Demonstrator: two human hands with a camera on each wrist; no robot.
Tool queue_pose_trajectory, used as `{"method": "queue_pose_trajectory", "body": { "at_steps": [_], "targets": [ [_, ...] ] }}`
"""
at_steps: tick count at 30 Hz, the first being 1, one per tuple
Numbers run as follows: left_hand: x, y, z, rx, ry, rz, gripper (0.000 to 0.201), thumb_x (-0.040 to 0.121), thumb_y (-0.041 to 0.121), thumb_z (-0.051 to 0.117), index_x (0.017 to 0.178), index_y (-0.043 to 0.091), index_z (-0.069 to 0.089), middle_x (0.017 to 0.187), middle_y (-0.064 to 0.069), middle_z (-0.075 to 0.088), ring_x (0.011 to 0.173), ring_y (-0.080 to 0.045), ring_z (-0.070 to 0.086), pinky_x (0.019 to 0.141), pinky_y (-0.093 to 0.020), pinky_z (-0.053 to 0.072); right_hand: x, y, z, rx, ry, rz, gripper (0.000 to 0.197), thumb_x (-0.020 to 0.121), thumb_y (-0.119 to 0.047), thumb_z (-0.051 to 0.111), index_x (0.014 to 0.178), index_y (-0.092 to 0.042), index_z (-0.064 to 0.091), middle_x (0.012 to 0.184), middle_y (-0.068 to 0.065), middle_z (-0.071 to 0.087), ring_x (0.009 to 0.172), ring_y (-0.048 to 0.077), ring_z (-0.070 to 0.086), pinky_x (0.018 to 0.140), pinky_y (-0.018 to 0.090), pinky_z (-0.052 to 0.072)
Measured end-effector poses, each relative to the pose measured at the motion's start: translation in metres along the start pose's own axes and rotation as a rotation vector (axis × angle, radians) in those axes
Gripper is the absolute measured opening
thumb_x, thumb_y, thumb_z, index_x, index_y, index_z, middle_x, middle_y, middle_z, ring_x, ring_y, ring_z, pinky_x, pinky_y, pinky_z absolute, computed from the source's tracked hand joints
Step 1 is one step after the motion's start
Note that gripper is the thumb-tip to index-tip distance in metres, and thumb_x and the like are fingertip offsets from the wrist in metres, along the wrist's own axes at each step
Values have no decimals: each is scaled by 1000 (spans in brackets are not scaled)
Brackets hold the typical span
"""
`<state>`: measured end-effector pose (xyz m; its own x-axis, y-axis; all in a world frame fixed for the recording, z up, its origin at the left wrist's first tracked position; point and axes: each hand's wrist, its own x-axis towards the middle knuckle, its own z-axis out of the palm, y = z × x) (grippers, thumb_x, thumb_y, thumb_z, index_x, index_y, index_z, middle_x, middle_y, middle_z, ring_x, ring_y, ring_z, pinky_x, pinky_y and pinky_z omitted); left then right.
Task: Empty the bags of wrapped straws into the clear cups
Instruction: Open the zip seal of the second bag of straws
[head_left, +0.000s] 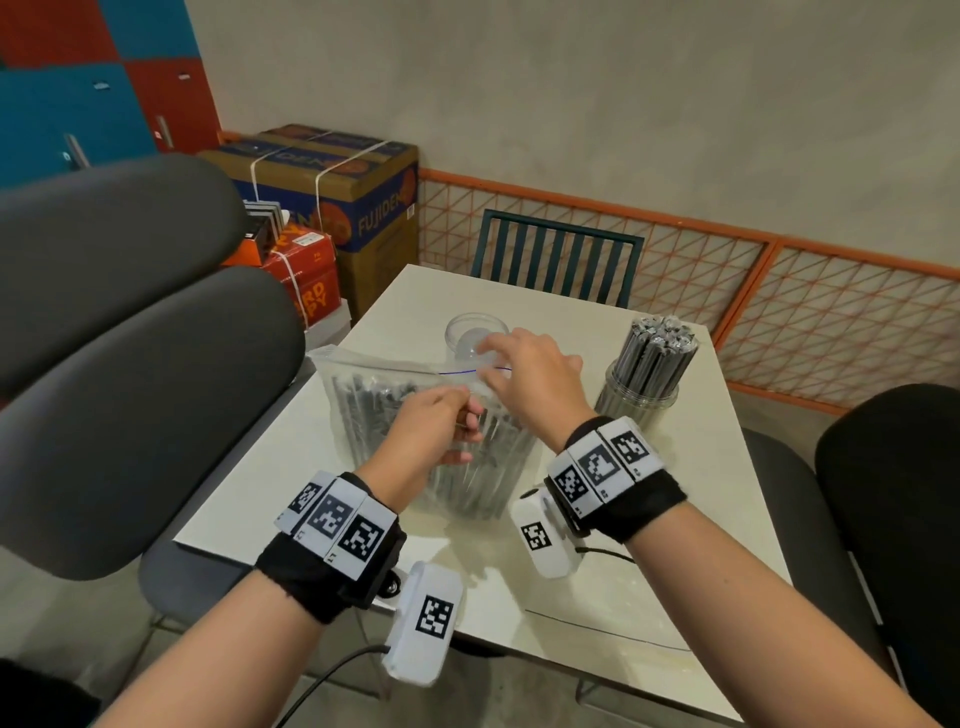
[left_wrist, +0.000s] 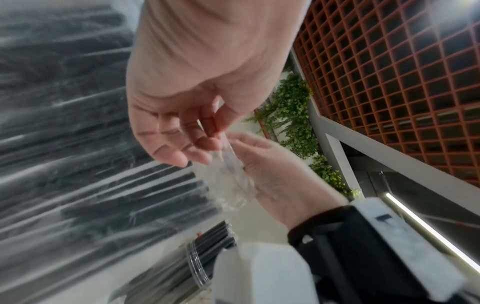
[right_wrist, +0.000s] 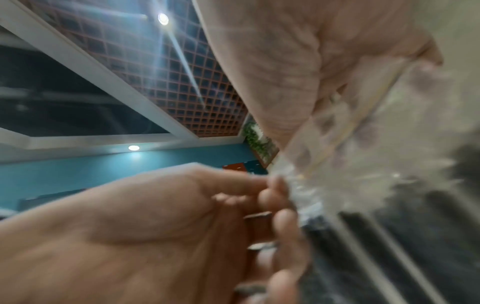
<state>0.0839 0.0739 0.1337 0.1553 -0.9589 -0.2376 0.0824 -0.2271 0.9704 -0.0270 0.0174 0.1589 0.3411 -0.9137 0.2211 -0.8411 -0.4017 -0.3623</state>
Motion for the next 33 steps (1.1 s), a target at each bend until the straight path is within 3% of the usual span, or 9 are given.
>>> {"method": "queue_pose_trajectory", "body": {
  "at_steps": [2,5,8,16,19,22,25,28,33],
  "targets": [
    [0,6,0,7,11,11,30,96,22,42,70,14,56,59,0,53,53,-12,54,48,-23,47,-5,-10,2,-5,-7,-85,20,94,-26,49,107,-32,63,111,-4,62,107,20,51,87,43,30],
    [4,14,-5,-10,117,12,34,96,31,43,72,12,58,53,0,53,49,-14,54,45,-23,48,-6,-13,4,38,22,-90,19,94,-24,49,99,-31,66,100,-5,66,98,18,56,82,40,26],
    [8,15,-17,-16,200,26,31,98,21,38,73,13,53,59,-2,51,52,-14,53,45,-23,50,-6,-11,3,51,24,-76,18,95,-26,48,98,-29,66,103,-5,67,98,18,56,79,37,24],
    [-6,2,-23,-25,144,37,26,95,11,37,73,12,51,59,-2,50,52,-11,53,48,-22,47,14,-1,8,155,119,202,18,96,-22,45,99,-24,63,100,2,65,97,26,57,82,40,28],
    [-8,2,-23,-7,90,28,23,95,13,39,76,12,53,62,-2,52,56,-13,54,53,-25,47,12,-8,12,108,31,86,16,95,-32,48,105,-33,60,109,-1,62,105,23,54,94,52,30],
    [-2,7,-25,46,110,15,24,94,18,42,74,12,54,60,-2,50,51,-13,51,53,-25,48,5,-21,17,81,-59,-20,17,94,-39,48,104,-36,62,113,-4,61,111,21,49,102,60,21],
    [5,15,-34,102,235,6,23,94,26,46,78,11,54,59,-2,49,48,-13,48,53,-26,51,3,-27,19,77,-73,-55,17,95,-38,48,100,-35,64,110,-4,62,110,21,50,99,57,22],
    [8,18,-44,145,276,40,23,97,20,42,82,9,56,59,-2,48,44,-10,46,51,-23,48,3,-27,19,102,-72,-46,17,96,-34,47,99,-32,64,108,-3,63,105,22,52,95,51,25],
    [-4,11,-48,100,269,33,26,91,9,42,67,11,53,54,-2,42,41,-10,38,48,-23,46,11,-23,17,172,2,86,18,97,-27,46,99,-27,64,102,1,66,96,24,56,88,45,28]
  ]
}}
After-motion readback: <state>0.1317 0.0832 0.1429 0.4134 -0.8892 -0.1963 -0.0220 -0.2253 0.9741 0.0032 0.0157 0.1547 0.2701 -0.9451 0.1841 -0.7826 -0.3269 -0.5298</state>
